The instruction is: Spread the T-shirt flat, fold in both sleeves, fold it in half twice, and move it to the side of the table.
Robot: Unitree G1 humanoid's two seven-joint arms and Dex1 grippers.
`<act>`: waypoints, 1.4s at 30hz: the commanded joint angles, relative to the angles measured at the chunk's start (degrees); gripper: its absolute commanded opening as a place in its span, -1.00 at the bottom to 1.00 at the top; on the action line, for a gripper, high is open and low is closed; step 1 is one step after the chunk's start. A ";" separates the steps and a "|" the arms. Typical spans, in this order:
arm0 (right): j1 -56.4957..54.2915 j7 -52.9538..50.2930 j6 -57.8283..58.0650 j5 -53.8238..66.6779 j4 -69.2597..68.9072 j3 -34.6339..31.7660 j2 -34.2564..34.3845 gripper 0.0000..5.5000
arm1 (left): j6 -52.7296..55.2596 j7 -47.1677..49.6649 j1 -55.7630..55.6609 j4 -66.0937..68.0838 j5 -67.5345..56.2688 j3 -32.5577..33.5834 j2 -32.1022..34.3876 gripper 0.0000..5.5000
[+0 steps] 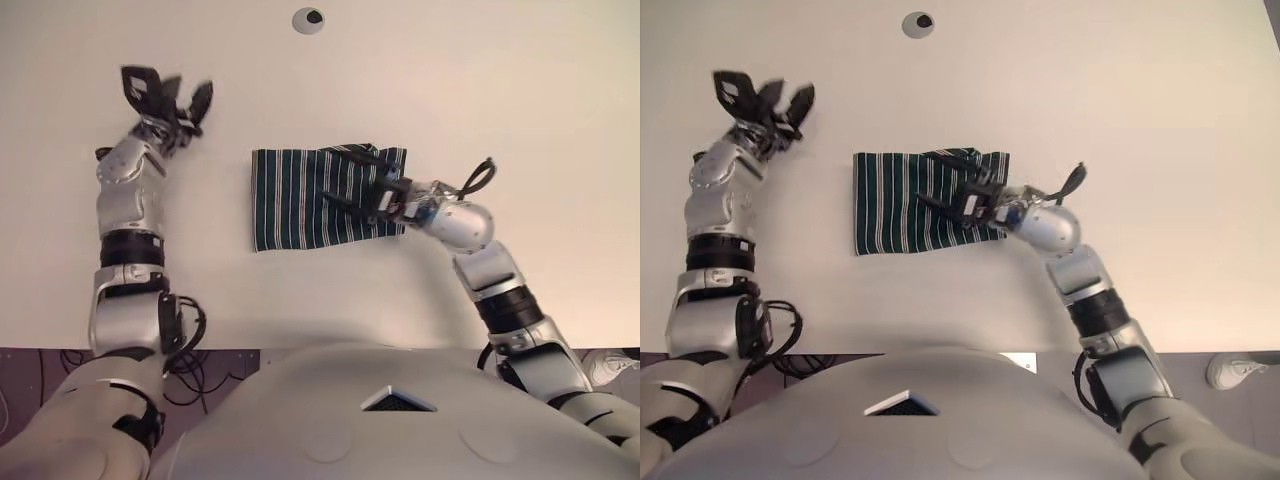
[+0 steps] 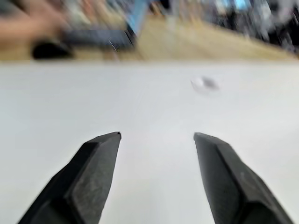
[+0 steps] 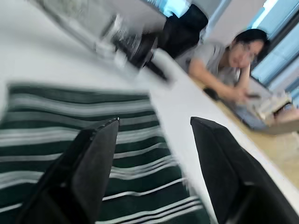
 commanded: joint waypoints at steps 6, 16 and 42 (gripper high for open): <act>-5.48 -23.99 4.37 3.88 43.60 -14.94 -6.82 0.02 | -29.81 3.66 -11.90 26.72 -0.85 7.15 -18.09 0.03; -8.93 -44.74 -13.48 12.17 51.40 -33.07 -12.68 0.02 | -42.08 14.66 -13.57 32.94 18.84 -5.05 -20.40 0.03; -14.47 -13.48 -43.88 36.57 43.37 -23.03 10.16 0.02 | -51.28 18.01 -3.32 29.38 19.24 -2.90 -9.31 0.03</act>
